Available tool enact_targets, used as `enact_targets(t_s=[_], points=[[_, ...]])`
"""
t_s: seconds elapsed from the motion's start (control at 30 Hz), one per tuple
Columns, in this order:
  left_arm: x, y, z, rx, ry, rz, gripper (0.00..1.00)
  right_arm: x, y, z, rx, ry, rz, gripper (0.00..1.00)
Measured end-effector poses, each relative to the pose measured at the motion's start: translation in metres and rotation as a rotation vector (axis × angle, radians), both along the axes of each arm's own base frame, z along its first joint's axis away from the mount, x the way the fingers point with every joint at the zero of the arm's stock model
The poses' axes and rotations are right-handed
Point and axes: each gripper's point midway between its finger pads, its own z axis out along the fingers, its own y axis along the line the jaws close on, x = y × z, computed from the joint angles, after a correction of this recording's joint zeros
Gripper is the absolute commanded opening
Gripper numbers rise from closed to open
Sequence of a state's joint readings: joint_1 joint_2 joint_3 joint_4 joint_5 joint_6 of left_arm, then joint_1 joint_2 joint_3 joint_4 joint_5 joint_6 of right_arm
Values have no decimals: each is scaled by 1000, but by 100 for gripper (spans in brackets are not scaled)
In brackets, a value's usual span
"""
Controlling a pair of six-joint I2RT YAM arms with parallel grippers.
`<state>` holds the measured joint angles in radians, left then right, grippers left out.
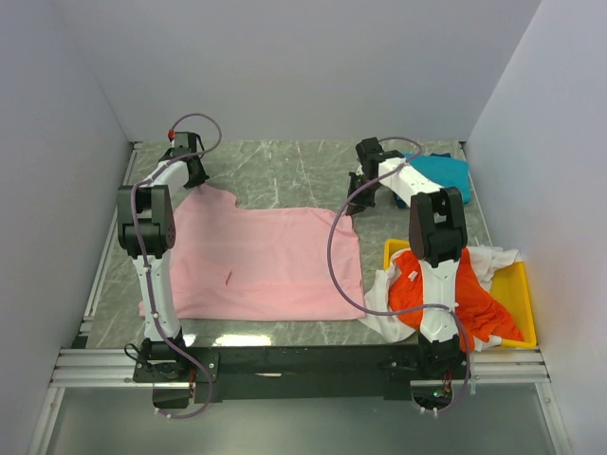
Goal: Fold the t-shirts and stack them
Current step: Fold the tshirt
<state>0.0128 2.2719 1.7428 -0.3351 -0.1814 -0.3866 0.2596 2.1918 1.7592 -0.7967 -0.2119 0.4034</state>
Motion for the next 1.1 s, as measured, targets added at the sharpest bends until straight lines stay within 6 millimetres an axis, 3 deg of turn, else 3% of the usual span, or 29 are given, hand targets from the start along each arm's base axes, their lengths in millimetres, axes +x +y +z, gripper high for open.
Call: enact_targets(t_s=[0.23,0.47,0.7,0.9,1.1], points=[[1,-1,1,-2,-5,-2,0,2,0,3,1,-7,0,0],[3,-2,6,-9,-12,-7,0,19,3,22,4,-67,-4,0],[28,-4,45,-16,-98,-15,0,43,5,37,-3,-129,-14,0],[54,-4,79,-26,-192,-22,0,63,7,37,-9,-156,-22,0],[59,-9,81,-51,-224,-55,0,68,5,35,-12,-154,-34,0]])
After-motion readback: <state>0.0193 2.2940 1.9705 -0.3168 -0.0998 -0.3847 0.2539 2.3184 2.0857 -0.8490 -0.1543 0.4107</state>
